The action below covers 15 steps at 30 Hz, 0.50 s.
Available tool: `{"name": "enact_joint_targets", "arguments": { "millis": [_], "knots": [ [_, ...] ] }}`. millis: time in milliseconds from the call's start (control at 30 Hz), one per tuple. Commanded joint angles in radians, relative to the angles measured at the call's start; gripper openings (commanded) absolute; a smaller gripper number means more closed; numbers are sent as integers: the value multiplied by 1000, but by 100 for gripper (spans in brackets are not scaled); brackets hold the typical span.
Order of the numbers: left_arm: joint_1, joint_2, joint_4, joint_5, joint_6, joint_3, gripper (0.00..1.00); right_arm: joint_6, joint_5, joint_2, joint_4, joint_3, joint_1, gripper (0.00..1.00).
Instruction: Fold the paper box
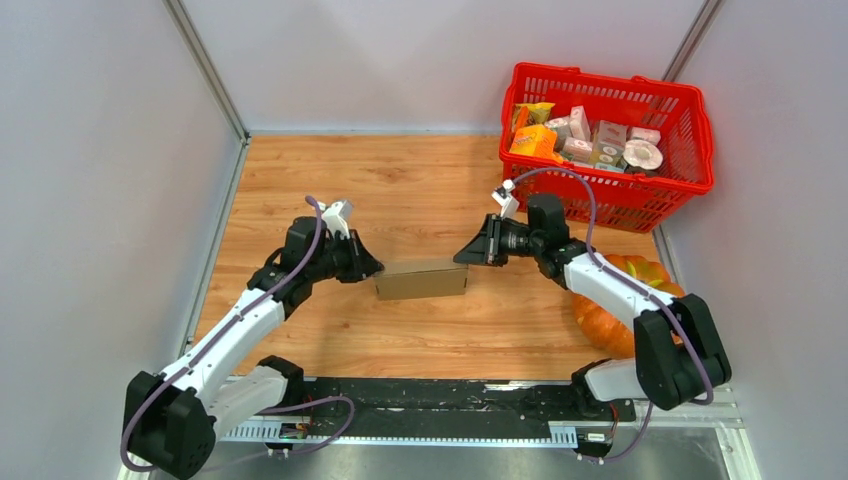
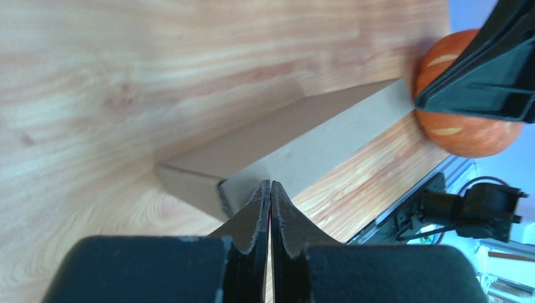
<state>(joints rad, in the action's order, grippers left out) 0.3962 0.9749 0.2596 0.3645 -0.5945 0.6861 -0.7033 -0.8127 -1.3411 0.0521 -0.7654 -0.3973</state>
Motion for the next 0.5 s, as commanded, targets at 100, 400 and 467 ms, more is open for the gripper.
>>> {"name": "enact_joint_targets", "arguments": {
  "millis": [100, 400, 467],
  "knots": [
    [-16, -19, -42, -7, -2, -137, 6, 24, -6, -64, 88, 78, 8, 7],
    [-16, -137, 13, -2, -25, -220, 7, 91, 15, -43, 6, 149, 8, 7],
    [-16, -165, 33, 1, -36, -230, 7, 97, 20, -24, -18, 170, 8, 7]
  ]
}}
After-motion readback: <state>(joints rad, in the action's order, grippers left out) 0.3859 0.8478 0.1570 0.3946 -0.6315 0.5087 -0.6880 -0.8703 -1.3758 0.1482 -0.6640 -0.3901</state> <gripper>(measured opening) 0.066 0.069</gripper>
